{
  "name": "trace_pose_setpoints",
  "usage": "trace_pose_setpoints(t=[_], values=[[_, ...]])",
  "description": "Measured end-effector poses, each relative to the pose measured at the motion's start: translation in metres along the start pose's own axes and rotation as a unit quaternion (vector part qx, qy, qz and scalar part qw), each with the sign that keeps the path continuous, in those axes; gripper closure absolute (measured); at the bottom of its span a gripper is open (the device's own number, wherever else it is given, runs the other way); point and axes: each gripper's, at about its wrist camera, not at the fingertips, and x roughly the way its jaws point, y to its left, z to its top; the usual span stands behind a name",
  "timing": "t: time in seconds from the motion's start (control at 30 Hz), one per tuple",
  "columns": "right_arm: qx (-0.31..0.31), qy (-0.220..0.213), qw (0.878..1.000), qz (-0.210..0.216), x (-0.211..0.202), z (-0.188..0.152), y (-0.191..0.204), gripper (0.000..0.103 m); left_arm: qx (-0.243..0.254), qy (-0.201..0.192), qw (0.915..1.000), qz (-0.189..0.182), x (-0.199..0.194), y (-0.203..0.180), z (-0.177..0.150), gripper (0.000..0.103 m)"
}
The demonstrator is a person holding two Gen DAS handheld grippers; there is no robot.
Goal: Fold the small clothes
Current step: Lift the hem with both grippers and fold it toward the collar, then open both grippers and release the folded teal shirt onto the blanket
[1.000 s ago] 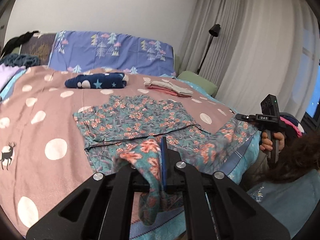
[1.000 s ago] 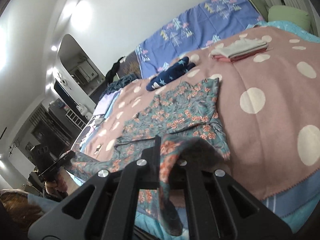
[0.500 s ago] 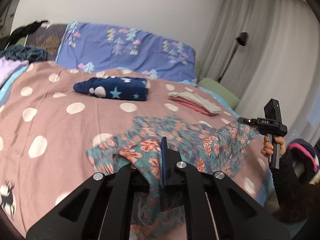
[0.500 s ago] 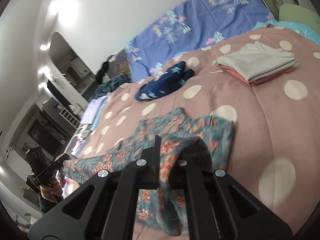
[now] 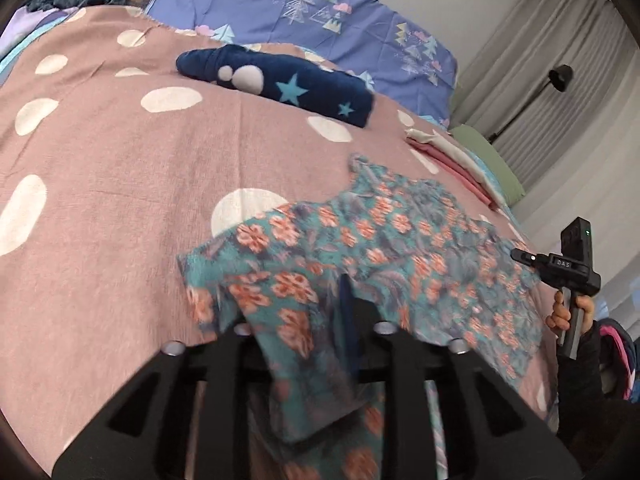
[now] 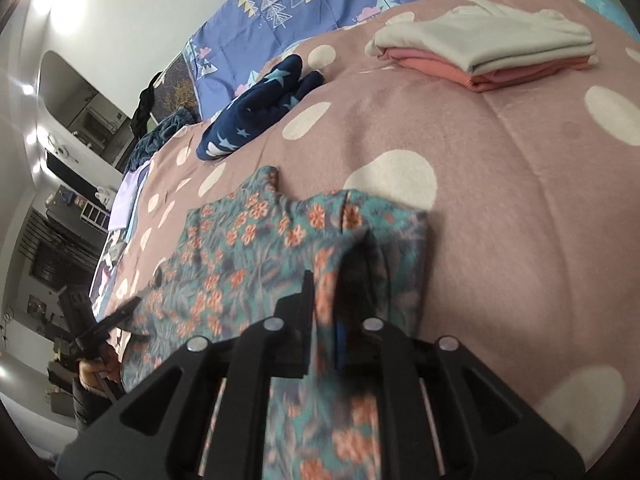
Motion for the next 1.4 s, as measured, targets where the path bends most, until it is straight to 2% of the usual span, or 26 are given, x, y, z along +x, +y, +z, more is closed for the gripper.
trace_pose_setpoints(t=[0.13,0.23,0.33,0.43,0.47,0.5,0.53,0.57,0.6,0.63,0.67,0.7,0.77,0.87,1.0,1.03,1.07,1.1,1.13,1.23,1.3,1.37,1.4], values=[[-0.023,0.011,1.000,0.001,-0.013,-0.013,0.008,0.086,0.027,0.020,0.9993,-0.017,-0.015,-0.015,-0.015,0.075],[-0.024,0.022,0.999,0.007,-0.014,-0.019,0.009,0.097,0.026,0.028,0.9991,-0.020,-0.017,-0.016,-0.018,0.099],[0.001,-0.003,0.999,0.040,-0.017,-0.004,0.011,0.098,0.024,0.003,0.9994,-0.023,-0.015,-0.018,-0.005,0.099],[0.047,-0.038,0.996,0.065,-0.013,0.034,0.009,0.097,-0.011,-0.044,0.9989,-0.013,-0.009,-0.006,0.031,0.099],[0.067,-0.047,0.995,0.061,-0.006,0.052,0.005,0.092,-0.026,-0.052,0.9983,-0.007,-0.004,0.001,0.042,0.098],[0.077,-0.047,0.995,0.051,-0.001,0.060,0.002,0.088,-0.048,-0.045,0.9978,-0.009,0.003,0.010,0.052,0.095],[0.086,-0.043,0.995,0.042,0.003,0.068,-0.001,0.074,-0.071,-0.035,0.9968,-0.006,0.009,0.015,0.057,0.086],[0.086,-0.037,0.995,0.037,0.006,0.073,-0.002,0.067,-0.079,-0.030,0.9964,-0.001,0.010,0.016,0.058,0.072],[0.075,-0.038,0.996,0.039,0.006,0.075,0.000,0.067,-0.069,-0.032,0.9971,0.008,0.009,0.012,0.057,0.062],[0.056,-0.041,0.997,0.034,0.004,0.075,0.003,0.066,-0.048,-0.039,0.9980,0.015,0.005,0.008,0.055,0.043],[0.029,-0.049,0.998,0.020,0.000,0.075,0.005,0.060,-0.029,-0.049,0.9982,0.020,0.001,0.004,0.053,0.038],[0.020,-0.052,0.998,0.011,0.000,0.075,0.005,0.057,-0.012,-0.055,0.9982,0.024,-0.002,0.002,0.051,0.037],[0.003,-0.039,0.999,-0.012,0.007,0.075,0.001,0.055,-0.014,-0.049,0.9984,0.025,-0.001,0.005,0.051,0.036],[-0.011,-0.009,0.999,-0.042,0.028,0.076,-0.002,0.055,-0.013,-0.025,0.9983,0.050,0.012,0.016,0.058,0.036],[-0.030,0.020,0.998,-0.056,0.057,0.083,0.000,0.054,-0.024,0.026,0.9959,0.083,0.047,0.036,0.065,0.036],[-0.029,0.025,0.998,-0.058,0.063,0.085,0.000,0.057,-0.024,0.033,0.9955,0.086,0.054,0.039,0.067,0.038],[-0.028,0.029,0.997,-0.063,0.069,0.087,-0.001,0.082,-0.018,0.032,0.9952,0.091,0.057,0.040,0.069,0.076],[-0.028,0.028,0.997,-0.061,0.071,0.088,-0.001,0.102,-0.008,0.038,0.9949,0.093,0.060,0.039,0.072,0.098],[-0.027,0.023,0.998,-0.054,0.070,0.089,0.000,0.100,-0.011,0.035,0.9959,0.082,0.057,0.037,0.075,0.100],[-0.030,-0.038,0.999,-0.008,0.040,0.090,0.007,0.100,0.028,-0.023,0.9969,0.070,0.027,0.016,0.082,0.100],[-0.026,-0.064,0.998,-0.003,0.025,0.097,0.007,0.100,0.037,-0.048,0.9966,0.056,0.011,0.010,0.091,0.099],[-0.022,-0.065,0.997,-0.020,0.030,0.104,0.001,0.096,0.048,-0.054,0.9946,0.075,0.014,0.009,0.099,0.098],[-0.014,-0.053,0.998,-0.018,0.038,0.106,-0.003,0.092,0.046,-0.037,0.9947,0.084,0.025,0.014,0.101,0.098]])
